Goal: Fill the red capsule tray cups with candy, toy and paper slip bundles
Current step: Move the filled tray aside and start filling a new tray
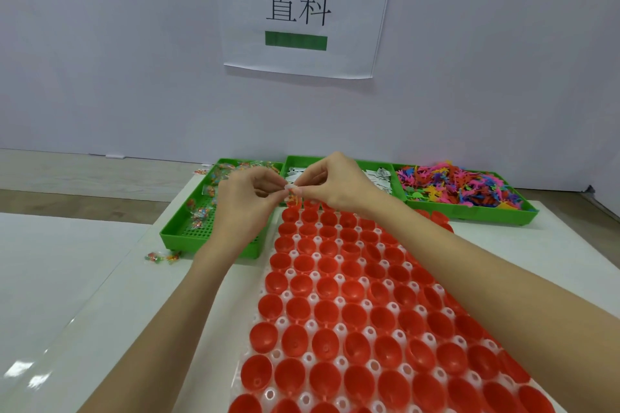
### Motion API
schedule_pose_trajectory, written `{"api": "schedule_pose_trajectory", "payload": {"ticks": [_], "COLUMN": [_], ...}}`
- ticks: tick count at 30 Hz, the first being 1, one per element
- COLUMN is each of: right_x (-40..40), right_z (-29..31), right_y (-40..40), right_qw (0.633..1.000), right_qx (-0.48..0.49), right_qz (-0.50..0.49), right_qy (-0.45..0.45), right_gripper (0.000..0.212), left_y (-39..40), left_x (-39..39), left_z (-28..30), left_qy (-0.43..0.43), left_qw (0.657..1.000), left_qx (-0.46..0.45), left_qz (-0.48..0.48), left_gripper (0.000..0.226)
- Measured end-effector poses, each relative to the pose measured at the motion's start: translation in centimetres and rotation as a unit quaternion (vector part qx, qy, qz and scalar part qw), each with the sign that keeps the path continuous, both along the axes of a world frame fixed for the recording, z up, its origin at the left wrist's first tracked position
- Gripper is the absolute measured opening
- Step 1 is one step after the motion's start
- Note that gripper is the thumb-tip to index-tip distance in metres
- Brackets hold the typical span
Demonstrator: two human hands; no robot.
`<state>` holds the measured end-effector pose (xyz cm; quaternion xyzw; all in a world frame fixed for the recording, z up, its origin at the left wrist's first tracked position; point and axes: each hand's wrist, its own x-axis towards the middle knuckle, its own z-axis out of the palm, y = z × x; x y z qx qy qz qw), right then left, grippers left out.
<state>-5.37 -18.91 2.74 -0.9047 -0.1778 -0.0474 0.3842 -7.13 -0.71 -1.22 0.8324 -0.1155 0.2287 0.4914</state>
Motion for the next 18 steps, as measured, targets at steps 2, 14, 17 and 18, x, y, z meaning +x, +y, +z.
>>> {"api": "schedule_pose_trajectory", "payload": {"ticks": [2, 14, 17, 18], "right_x": [0.6, 2.0, 2.0, 2.0], "right_z": [-0.6, -0.3, -0.3, -0.3], "right_y": [0.3, 0.4, 0.5, 0.5], "right_qw": [0.999, 0.998, 0.999, 0.999], "right_qx": [-0.025, -0.033, -0.028, -0.028], "right_qz": [-0.016, -0.042, -0.037, -0.035], "right_qy": [-0.019, -0.017, -0.016, -0.015], "right_gripper": [0.013, 0.019, 0.019, 0.019], "left_y": [-0.3, -0.8, -0.6, -0.6], "left_x": [0.8, 2.4, 2.4, 2.4], "left_z": [-0.6, -0.3, -0.2, -0.2], "left_qy": [0.002, 0.017, 0.038, 0.046], "left_qw": [1.000, 0.998, 0.998, 0.997], "left_qx": [0.023, 0.063, 0.051, 0.053], "left_qz": [0.012, 0.016, 0.011, 0.008], "left_gripper": [0.010, 0.007, 0.009, 0.010]}}
